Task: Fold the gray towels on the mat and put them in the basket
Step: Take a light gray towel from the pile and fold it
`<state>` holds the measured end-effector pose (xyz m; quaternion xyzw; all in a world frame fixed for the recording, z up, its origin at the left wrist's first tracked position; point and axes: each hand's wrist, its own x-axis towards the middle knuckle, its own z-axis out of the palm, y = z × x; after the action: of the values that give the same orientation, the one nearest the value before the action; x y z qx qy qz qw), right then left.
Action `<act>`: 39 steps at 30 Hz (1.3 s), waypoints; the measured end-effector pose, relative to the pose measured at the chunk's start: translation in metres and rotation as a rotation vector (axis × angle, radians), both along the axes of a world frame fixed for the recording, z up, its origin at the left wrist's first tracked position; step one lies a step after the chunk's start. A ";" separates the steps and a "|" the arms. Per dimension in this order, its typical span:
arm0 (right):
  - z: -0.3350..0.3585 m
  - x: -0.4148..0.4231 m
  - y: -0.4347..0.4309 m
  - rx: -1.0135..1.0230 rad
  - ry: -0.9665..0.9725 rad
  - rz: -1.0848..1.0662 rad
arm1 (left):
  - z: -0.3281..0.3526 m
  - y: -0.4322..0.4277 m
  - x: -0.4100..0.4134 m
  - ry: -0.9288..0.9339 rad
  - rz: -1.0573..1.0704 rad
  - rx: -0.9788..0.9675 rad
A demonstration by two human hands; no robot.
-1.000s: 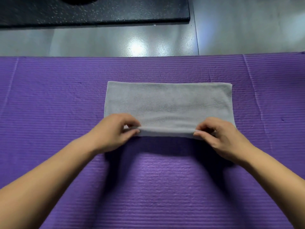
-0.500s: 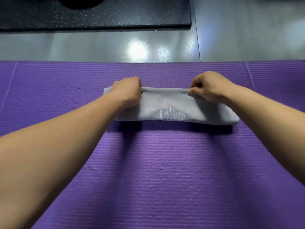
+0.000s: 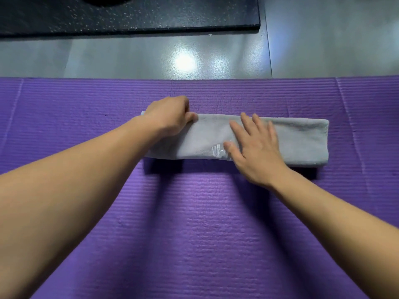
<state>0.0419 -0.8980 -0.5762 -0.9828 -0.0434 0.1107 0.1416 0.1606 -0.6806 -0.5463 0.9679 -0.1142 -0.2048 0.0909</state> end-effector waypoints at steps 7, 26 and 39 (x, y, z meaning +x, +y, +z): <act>-0.015 -0.001 -0.004 -0.084 0.003 -0.046 | 0.023 0.061 0.014 0.262 0.076 -0.043; -0.015 -0.002 0.000 -0.103 0.001 -0.075 | -0.005 0.087 -0.066 -0.040 0.505 -0.364; -0.019 -0.001 -0.014 -0.205 0.018 -0.054 | -0.017 0.060 -0.056 -0.328 0.503 0.033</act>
<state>0.0412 -0.9119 -0.5954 -0.9918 -0.0040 0.1196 0.0438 0.1042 -0.6203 -0.5635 0.9873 0.1193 -0.0185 0.1031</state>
